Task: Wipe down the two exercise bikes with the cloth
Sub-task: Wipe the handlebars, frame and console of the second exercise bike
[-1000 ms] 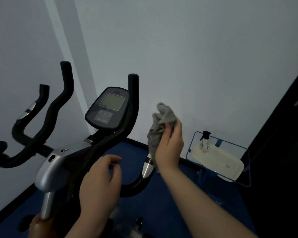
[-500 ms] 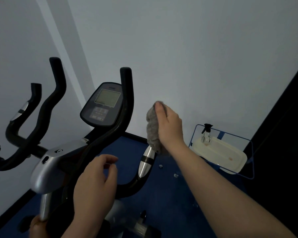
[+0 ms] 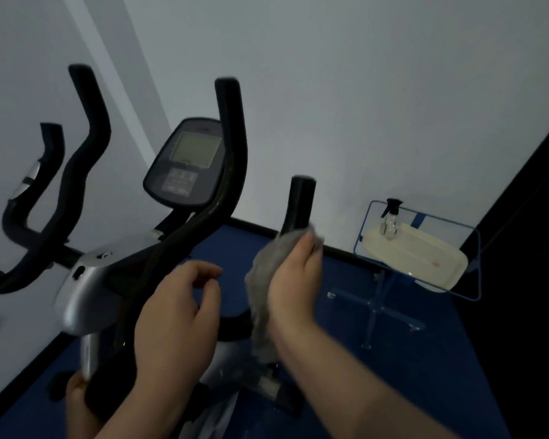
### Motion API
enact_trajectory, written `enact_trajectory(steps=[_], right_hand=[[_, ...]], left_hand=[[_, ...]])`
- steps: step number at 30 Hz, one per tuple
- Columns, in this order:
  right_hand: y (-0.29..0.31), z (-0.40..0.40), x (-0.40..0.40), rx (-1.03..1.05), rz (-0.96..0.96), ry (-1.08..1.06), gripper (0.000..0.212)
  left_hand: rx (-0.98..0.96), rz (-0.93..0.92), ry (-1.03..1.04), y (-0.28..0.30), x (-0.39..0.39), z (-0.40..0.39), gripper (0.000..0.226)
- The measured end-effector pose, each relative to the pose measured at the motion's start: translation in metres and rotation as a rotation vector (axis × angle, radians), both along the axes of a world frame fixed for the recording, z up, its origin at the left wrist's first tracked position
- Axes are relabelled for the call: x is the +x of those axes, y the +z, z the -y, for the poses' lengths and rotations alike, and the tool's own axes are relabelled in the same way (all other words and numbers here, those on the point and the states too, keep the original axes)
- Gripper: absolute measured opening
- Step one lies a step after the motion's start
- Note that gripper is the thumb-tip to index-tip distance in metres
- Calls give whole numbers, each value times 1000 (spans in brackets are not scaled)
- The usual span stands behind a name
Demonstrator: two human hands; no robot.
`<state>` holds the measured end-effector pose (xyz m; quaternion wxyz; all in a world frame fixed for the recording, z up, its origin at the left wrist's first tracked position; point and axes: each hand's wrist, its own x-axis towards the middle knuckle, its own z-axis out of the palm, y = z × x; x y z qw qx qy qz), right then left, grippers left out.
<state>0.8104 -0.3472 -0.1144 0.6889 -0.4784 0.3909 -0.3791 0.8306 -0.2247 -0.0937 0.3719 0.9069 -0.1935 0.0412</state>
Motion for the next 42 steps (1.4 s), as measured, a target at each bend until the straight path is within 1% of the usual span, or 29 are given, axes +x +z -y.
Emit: enact_trajectory(steps=[1,2,5,7,9,10,11,12,14,16,17,20,23,24,26,29,31,33,37,39,40,42], right_hand=[[6,6,2,37,-2,2,39],[6,6,3,35,9,-6,35],[-4,-29,-8,-46,26,-33,21],[-7,-39,-13,-74,27,-56,24],[-6,-24,-5,-131,0,-102,27],[-4,-19,-1,-165,7,-120,27],[-3,-19,-1,-243,24,-134,27],[-5,-24,-4,-368,19,-145,29],[-13,-34,-14,-717,-83,-137,31],[-19,-28,-22,-1170,-222,4,27],[-18,-19,-25,-1347,-277,120,27],[-1,10,-39,-1687,-370,504,46],[17,46,-49,-1992,-393,867,54],[22,58,-48,-2097,-430,946,58],[26,64,-45,-2238,-525,973,58],[16,29,-42,-2301,-674,817,50],[9,-3,-37,-2250,-759,779,46],[9,-18,-29,-2159,-843,818,47],[14,-4,-29,-2175,-745,954,49],[17,-10,-20,-2181,-790,937,54],[15,-16,-9,-2092,-763,956,54],[11,-22,7,-1930,-801,1077,55]], left_hand=[[3,3,-8,-1,0,0,14],[-5,7,-9,-1,0,0,14],[-49,16,-6,-2,-2,-3,15],[-64,19,-19,-1,-2,-3,15],[-82,30,-33,-2,-1,-2,15],[-104,36,-35,-4,-1,-2,15],[-142,45,-32,-6,-1,-4,16],[-197,58,-29,-8,-2,-6,17],[-347,118,-29,-8,-3,-9,21],[-457,223,-22,-7,-4,-14,23],[-464,269,-21,-8,-5,-17,22],[-322,391,1,-16,-10,-34,20],[-195,459,68,-27,-14,-51,21],[-170,460,108,-29,-15,-54,21],[-156,447,198,-31,-16,-55,22],[-200,437,285,-31,-17,-54,23],[-229,446,318,-33,-16,-55,23],[-231,451,326,-34,-15,-55,22],[-186,453,324,-36,-14,-56,22],[-176,460,328,-36,-13,-55,21],[-173,464,334,-36,-12,-56,21],[-171,471,341,-36,-13,-56,20]])
